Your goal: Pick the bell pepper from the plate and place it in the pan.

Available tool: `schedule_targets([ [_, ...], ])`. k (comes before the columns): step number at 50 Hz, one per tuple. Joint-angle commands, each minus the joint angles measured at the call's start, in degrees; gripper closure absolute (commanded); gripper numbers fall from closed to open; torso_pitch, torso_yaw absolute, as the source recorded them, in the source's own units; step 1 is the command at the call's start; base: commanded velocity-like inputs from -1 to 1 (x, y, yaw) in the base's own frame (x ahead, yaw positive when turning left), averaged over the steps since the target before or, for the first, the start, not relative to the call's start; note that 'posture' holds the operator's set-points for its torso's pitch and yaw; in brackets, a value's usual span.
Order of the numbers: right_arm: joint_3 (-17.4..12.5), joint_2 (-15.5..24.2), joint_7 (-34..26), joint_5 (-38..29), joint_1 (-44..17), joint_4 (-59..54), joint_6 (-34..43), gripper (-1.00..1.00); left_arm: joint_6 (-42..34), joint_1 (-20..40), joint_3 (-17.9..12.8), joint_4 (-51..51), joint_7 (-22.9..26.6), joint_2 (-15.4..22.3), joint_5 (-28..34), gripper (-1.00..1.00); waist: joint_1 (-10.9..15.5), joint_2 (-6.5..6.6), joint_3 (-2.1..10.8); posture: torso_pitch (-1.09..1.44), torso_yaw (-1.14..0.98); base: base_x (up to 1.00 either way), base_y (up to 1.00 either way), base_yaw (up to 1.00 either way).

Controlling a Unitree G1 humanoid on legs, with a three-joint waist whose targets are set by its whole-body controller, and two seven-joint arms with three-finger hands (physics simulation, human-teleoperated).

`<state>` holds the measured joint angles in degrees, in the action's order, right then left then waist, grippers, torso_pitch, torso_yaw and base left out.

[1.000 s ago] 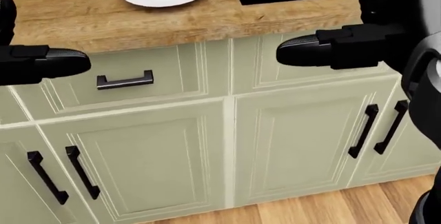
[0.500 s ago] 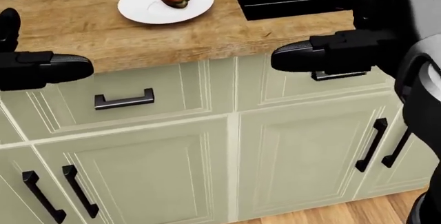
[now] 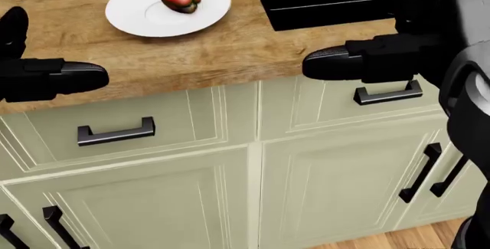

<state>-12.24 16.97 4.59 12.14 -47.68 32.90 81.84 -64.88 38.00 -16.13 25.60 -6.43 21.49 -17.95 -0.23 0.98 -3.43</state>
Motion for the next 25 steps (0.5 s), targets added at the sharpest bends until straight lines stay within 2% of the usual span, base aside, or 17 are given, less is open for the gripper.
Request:
schedule_targets([
  [1,-0.8,0.8,0.2,-0.3,-1.9,1.5,-1.9,-1.00,1.1,2.1,-0.3,1.8,0.0,0.6,-0.1,-1.00,-0.3,0.53,2.07,0.00,0.00,0.03,0.00,0.00],
  [4,-0.6,0.7,0.2,-0.3,-1.6,1.2,-2.4,-1.00,1.4,1.8,-0.3,1.7,0.1,0.6,0.0,-1.00,0.1,-0.54,2.09,0.00,0.00,0.04,0.00,0.00],
  [7,-0.6,0.6,0.3,-0.3,-2.0,1.4,-1.9,-1.00,1.5,1.8,-0.2,1.7,0.1,0.5,0.0,-1.00,0.1,-0.67,2.02,0.00,0.00,0.04,0.00,0.00],
  [8,-0.7,0.6,0.3,-0.3,-2.0,1.4,-1.9,-1.00,1.3,1.9,-0.3,1.7,0.1,0.6,0.0,-1.00,0.2,-0.36,3.31,0.00,0.00,0.05,0.00,0.00],
  [9,-0.7,0.7,0.2,-0.2,-2.1,1.4,-1.9,-1.00,1.4,1.9,-0.2,1.6,0.1,0.6,0.1,-1.00,0.5,-0.40,3.20,0.00,0.00,0.05,0.00,0.00],
  [12,-0.8,0.9,0.0,-0.2,-1.9,1.1,-2.5,-1.00,1.1,2.5,-0.1,1.6,0.0,0.5,0.0,-1.00,0.7,0.89,2.36,0.00,0.00,0.06,0.00,0.00],
  [14,-0.9,0.8,0.2,-0.1,-2.3,1.6,-1.6,-1.00,0.8,2.4,0.0,1.9,-0.1,0.3,0.0,-1.00,0.8,1.04,2.65,0.00,0.00,0.06,0.00,0.00],
  [16,-1.0,0.8,0.2,0.0,-1.9,1.7,-1.8,-1.00,0.9,2.3,-0.1,1.9,0.0,0.4,0.0,-1.00,0.7,-0.22,2.29,0.00,0.00,0.08,0.00,0.00],
  [17,-1.1,0.8,0.2,0.0,-1.8,1.7,-1.9,-1.00,0.8,2.3,-0.1,1.9,0.0,0.4,0.0,-1.00,0.8,-1.48,1.96,0.00,0.00,0.09,0.00,0.00],
  [19,-1.1,0.8,0.2,0.0,-2.0,1.6,-1.8,-1.00,0.7,2.4,-0.1,2.0,-0.1,0.4,0.0,-1.00,0.6,-5.17,2.02,0.00,0.00,0.08,0.00,0.00],
  [20,-1.1,0.8,0.3,0.0,-2.1,1.7,-1.7,-1.00,0.9,2.3,0.0,1.9,-0.1,0.3,0.0,-1.00,0.2,-3.15,2.23,0.00,0.00,0.08,0.00,0.00],
  [21,-1.1,0.8,0.3,0.1,-2.2,1.7,-1.6,-1.00,0.8,2.2,0.0,2.1,-0.1,0.3,0.0,-1.00,0.7,-4.12,2.31,0.00,0.00,0.07,0.00,0.00],
  [23,-1.3,0.9,0.3,0.2,-2.3,2.0,-1.1,-1.00,0.7,2.4,-0.1,2.0,-0.1,0.3,-0.1,-1.00,0.2,-3.70,2.53,0.00,0.00,0.09,0.00,0.00],
  [25,-1.3,0.9,0.2,0.2,-1.8,1.9,-1.7,-1.00,0.7,2.3,0.0,2.1,-0.1,0.3,0.0,-1.00,0.4,-3.07,2.12,0.00,0.00,0.11,0.00,0.00],
])
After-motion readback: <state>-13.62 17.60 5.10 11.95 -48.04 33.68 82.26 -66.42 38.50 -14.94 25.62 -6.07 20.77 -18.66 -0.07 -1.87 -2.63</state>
